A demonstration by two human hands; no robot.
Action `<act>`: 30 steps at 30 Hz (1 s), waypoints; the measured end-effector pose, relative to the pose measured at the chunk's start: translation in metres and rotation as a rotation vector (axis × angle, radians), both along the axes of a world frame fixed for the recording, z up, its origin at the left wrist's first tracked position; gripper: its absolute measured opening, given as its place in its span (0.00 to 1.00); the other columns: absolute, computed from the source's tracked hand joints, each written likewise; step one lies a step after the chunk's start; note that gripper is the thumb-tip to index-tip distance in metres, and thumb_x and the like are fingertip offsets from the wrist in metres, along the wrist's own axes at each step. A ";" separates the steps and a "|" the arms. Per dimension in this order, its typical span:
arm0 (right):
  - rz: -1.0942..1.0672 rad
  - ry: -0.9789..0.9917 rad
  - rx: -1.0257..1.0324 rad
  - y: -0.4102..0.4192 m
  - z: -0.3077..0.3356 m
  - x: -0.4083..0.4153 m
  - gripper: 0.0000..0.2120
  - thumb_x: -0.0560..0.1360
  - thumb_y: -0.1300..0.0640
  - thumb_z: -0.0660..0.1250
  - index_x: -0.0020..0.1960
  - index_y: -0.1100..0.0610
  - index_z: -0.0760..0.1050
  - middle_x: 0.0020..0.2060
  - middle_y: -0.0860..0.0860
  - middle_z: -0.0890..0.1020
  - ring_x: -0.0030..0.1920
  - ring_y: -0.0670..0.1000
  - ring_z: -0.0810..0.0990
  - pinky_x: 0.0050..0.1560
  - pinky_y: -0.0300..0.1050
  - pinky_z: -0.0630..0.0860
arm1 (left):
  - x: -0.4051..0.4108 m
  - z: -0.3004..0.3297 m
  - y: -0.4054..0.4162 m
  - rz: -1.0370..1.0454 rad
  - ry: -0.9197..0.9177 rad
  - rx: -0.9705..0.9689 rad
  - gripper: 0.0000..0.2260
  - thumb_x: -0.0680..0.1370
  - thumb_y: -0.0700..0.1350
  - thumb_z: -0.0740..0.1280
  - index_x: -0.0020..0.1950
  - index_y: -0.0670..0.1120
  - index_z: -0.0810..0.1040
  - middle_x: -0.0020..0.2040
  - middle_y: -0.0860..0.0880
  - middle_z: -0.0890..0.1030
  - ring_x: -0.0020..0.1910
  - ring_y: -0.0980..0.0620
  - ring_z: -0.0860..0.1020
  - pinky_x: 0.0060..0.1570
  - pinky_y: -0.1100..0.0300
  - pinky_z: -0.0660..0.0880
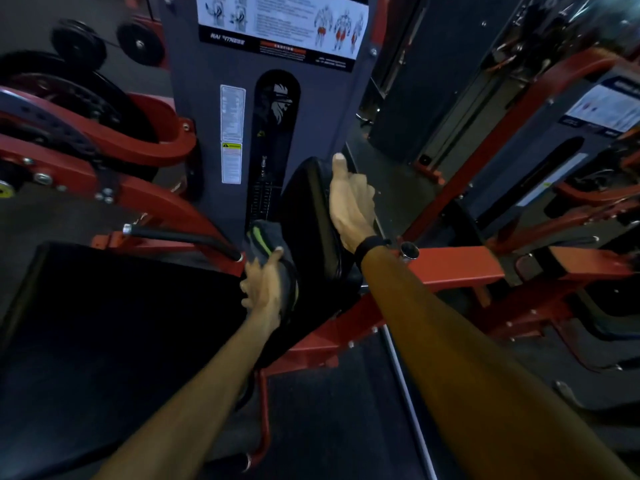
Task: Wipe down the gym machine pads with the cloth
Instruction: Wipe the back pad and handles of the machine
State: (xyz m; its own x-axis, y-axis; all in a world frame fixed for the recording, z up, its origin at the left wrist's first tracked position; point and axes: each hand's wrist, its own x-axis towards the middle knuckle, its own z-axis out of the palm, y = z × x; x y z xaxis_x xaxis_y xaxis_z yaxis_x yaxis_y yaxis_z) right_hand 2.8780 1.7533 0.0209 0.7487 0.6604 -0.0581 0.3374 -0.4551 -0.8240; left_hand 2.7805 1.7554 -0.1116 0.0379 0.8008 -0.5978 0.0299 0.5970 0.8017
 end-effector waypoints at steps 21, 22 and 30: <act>-0.058 -0.108 -0.162 0.016 0.002 -0.013 0.28 0.83 0.37 0.48 0.57 0.57 0.76 0.60 0.55 0.73 0.61 0.58 0.72 0.65 0.57 0.65 | -0.017 -0.016 0.005 -0.234 0.032 0.262 0.38 0.71 0.62 0.57 0.78 0.44 0.65 0.76 0.37 0.64 0.75 0.36 0.62 0.74 0.43 0.57; -0.061 -0.113 -0.162 0.016 0.003 -0.014 0.25 0.84 0.38 0.48 0.51 0.55 0.75 0.57 0.53 0.72 0.60 0.57 0.72 0.65 0.56 0.65 | -0.015 -0.001 -0.006 -0.256 0.048 0.329 0.39 0.70 0.62 0.56 0.78 0.44 0.65 0.78 0.38 0.62 0.77 0.37 0.60 0.74 0.43 0.56; -0.097 -0.108 -0.167 0.017 -0.001 -0.015 0.26 0.83 0.36 0.48 0.57 0.54 0.75 0.66 0.58 0.73 0.67 0.59 0.69 0.69 0.62 0.65 | 0.035 0.052 0.067 -0.294 0.067 0.468 0.29 0.82 0.55 0.63 0.79 0.46 0.61 0.81 0.43 0.56 0.78 0.40 0.53 0.74 0.40 0.52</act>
State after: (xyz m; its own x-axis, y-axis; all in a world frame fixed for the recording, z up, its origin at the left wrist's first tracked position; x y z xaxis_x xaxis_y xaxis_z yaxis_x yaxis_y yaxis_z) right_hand 2.8629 1.7702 0.0199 0.8160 0.5730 -0.0761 0.3679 -0.6165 -0.6961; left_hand 2.8157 1.8222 -0.0598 0.2742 0.9427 -0.1901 0.2015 0.1370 0.9699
